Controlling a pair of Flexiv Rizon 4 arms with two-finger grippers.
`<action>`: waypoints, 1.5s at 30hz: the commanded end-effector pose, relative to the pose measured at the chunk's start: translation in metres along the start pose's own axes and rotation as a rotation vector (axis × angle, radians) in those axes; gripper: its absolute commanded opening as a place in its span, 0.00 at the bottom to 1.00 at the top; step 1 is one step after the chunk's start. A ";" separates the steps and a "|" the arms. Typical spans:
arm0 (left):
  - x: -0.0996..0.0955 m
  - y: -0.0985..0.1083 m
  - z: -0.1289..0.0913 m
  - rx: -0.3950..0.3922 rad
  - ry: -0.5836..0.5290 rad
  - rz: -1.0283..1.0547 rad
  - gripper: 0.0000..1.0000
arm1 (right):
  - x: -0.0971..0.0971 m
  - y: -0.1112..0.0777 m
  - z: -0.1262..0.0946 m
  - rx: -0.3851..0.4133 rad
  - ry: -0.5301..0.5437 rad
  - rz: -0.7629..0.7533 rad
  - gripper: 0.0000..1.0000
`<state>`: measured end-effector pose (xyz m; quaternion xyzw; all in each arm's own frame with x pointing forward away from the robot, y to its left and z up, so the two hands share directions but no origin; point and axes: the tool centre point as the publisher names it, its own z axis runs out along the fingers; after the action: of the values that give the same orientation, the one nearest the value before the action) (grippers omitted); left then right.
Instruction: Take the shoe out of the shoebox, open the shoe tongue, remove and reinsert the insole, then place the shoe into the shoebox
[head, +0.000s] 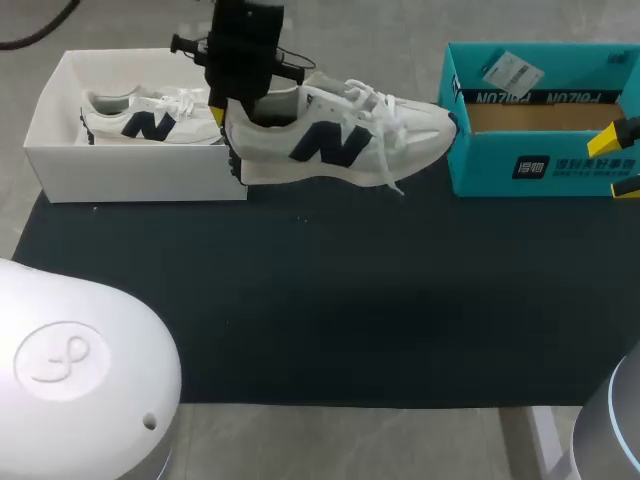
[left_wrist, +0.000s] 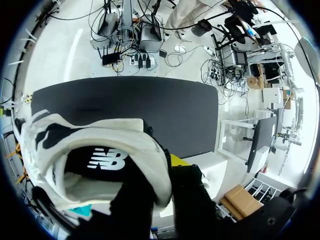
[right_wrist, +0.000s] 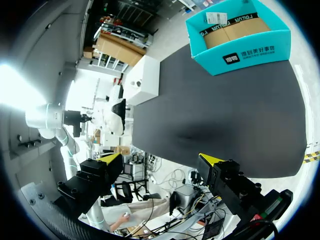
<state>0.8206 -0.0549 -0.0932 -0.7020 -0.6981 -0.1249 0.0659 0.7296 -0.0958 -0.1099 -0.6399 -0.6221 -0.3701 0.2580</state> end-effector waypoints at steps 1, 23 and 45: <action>-0.023 -0.003 0.005 0.012 0.003 -0.015 0.00 | 0.000 0.000 0.000 0.000 -0.002 0.001 1.00; -0.059 -0.006 0.047 -0.013 0.062 -0.065 0.00 | 0.000 0.000 0.000 0.000 -0.002 0.001 1.00; -0.115 -0.032 0.154 -0.075 0.057 -0.013 0.00 | 0.000 0.000 0.000 0.000 -0.002 0.001 1.00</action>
<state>0.8017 -0.1251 -0.2584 -0.6946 -0.6948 -0.1759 0.0618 0.7297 -0.0959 -0.1098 -0.6400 -0.6220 -0.3701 0.2580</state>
